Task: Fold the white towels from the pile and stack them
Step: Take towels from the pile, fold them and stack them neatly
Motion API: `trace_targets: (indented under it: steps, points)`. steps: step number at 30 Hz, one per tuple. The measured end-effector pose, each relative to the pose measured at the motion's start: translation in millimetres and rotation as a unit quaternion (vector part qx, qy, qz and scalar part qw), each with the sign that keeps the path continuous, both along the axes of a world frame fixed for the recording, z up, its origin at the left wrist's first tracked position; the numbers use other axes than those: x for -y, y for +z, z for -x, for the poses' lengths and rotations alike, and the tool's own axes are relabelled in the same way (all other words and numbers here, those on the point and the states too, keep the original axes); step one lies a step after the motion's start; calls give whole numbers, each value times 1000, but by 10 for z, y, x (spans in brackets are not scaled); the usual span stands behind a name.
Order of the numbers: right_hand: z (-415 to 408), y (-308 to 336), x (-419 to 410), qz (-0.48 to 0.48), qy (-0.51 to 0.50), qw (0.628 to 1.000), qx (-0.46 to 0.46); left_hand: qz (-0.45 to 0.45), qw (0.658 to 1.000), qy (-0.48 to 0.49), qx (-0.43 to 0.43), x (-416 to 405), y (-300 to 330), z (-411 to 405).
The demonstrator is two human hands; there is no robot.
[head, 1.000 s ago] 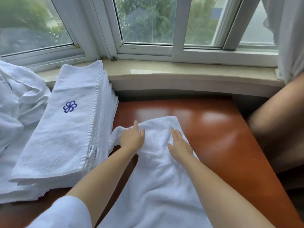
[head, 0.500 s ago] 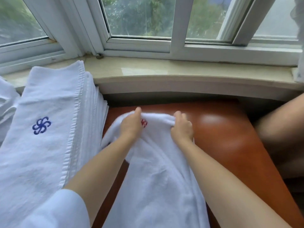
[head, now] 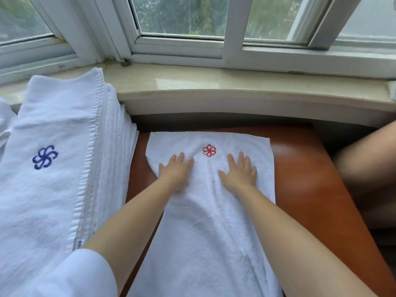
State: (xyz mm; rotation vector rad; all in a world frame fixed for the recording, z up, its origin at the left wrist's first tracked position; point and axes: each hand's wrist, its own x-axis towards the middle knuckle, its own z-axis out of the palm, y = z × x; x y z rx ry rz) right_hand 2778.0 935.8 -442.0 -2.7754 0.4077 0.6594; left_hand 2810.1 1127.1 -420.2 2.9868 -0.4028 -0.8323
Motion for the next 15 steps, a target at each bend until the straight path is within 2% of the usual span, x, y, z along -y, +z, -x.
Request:
trace_targets:
  steps: [3, 5, 6, 10, 12, 15]
  points:
    - [-3, 27, 5, 5, -5, 1000, -1, -97, 994, -46, 29, -114, 56, 2]
    - [30, 53, -18, 17, -9, 999, 51, -133, 988, -45, 57, -174, 57, 59]
    - [52, 55, -40, 19, -1, 996, 88, -124, 989, -39, 76, -180, 54, 86]
    - [7, 74, -154, -36, 35, 985, 166, -5, 986, -75, 150, -51, 11, 108]
    - [-108, 106, -183, -78, 20, 980, 181, 56, 987, -92, 124, 45, -27, 63]
    - [-315, 117, -176, -99, -21, 977, 190, 144, 986, 7, 81, 127, -60, -89]
